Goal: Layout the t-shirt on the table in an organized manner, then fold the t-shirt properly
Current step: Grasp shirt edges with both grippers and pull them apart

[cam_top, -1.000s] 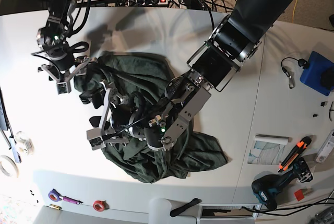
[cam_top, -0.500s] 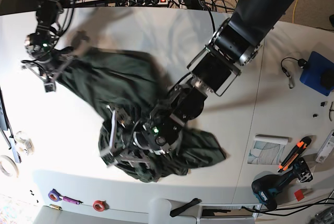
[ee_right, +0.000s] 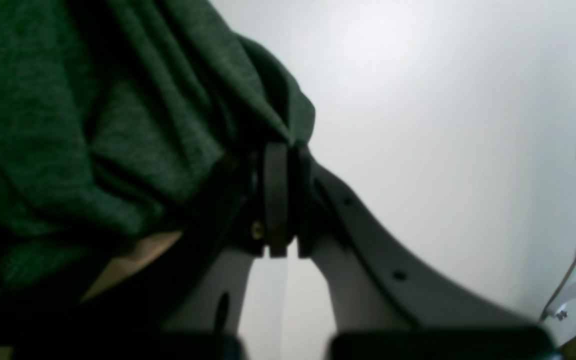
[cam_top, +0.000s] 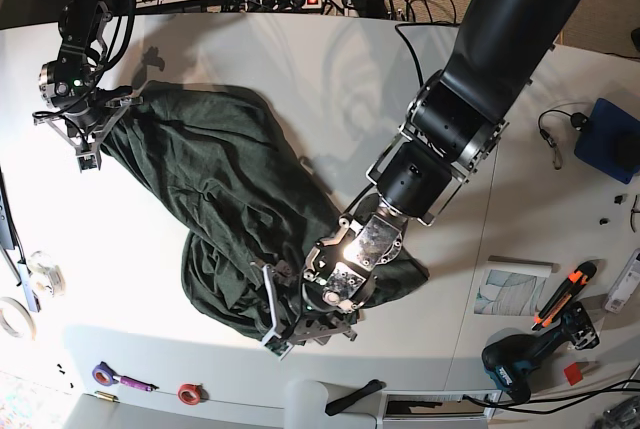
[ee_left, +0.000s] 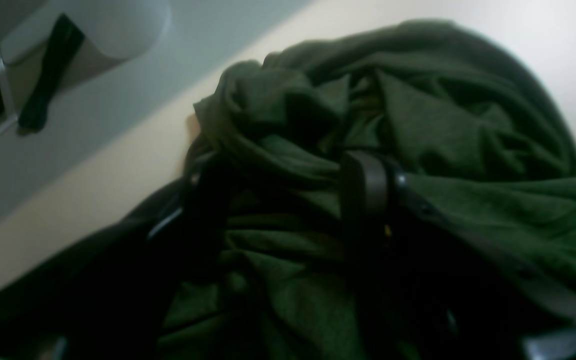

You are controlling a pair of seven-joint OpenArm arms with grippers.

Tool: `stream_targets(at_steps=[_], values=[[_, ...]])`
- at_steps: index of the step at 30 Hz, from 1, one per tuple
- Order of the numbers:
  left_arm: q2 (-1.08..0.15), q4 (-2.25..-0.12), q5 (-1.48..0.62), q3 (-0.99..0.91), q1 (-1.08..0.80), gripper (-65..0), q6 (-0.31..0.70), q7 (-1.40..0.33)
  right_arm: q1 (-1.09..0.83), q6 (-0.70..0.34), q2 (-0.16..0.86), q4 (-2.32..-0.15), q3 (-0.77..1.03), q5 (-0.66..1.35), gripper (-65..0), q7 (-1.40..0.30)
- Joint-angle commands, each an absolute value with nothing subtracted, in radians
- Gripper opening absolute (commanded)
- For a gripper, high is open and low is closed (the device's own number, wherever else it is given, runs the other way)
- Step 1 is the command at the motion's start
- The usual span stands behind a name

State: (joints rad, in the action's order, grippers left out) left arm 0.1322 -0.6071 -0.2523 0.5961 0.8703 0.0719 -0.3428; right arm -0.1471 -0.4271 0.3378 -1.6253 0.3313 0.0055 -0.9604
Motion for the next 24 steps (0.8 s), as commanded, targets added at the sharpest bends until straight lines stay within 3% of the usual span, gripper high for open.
stream_targets(at_steps=[1, 6, 13, 24], values=[[0.149, -0.609, -0.254, 0.592, 0.915, -32.2, 0.070, -0.303, -0.142, -0.431, 0.354, -1.640, 0.335, 0.012, -65.0, -0.953], [0.154, -0.559, -0.319, 0.592, 0.912, -32.2, 0.067, -0.252, -0.142, -0.436, 0.351, -1.640, 0.335, 0.068, -65.0, -0.957], [0.157, -0.417, -0.354, 0.593, 0.909, -32.2, 0.083, -0.036, -0.179, -0.562, 0.344, -1.640, 0.334, 0.096, -65.0, -1.061], [0.157, -0.397, -0.558, 0.593, 0.892, -32.2, 0.158, -0.028, -0.392, -0.572, 0.350, -1.641, 0.335, 0.055, -65.0, -1.127]])
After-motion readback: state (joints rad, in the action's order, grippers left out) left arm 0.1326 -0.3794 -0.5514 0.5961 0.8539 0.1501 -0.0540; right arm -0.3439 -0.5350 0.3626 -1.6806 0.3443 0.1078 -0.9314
